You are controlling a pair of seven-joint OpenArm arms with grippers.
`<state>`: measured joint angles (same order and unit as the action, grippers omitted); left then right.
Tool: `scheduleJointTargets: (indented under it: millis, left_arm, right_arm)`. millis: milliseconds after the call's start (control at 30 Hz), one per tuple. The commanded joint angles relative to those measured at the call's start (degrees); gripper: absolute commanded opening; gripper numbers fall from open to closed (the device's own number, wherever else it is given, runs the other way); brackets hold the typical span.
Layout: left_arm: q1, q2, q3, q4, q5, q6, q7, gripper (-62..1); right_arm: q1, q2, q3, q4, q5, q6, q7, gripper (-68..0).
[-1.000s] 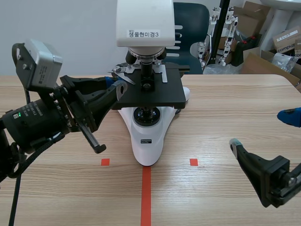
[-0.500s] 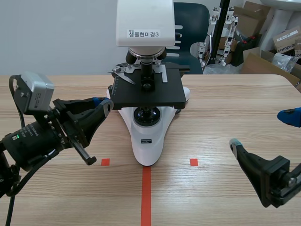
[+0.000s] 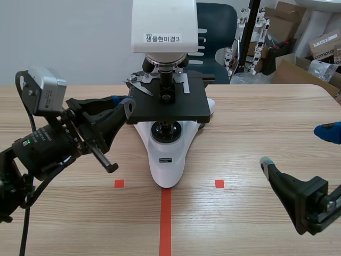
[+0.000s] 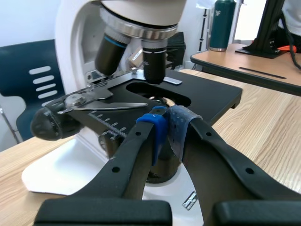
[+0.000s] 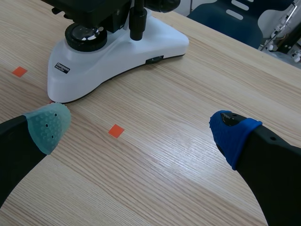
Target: Point at the objective lens
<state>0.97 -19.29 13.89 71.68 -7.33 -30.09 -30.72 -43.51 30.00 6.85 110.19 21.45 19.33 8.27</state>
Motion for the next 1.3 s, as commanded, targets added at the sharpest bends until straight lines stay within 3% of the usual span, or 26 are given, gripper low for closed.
scheduleJointTargets:
  millis: [0, 1267]
  left_arm:
    - [-0.2, 0.7, -0.3, 1.4, -0.5, -0.1, -1.2, -56.7]
    - [-1.3, 1.3, -0.3, 1.4, 0.6, -0.5, -1.2, -56.7]
  right_arm:
    - [0.6, 0.5, 0.2, 0.4, 0.4, 0.0, 0.6, 0.4]
    - [0.6, 0.5, 0.2, 0.4, 0.4, 0.0, 0.6, 0.4]
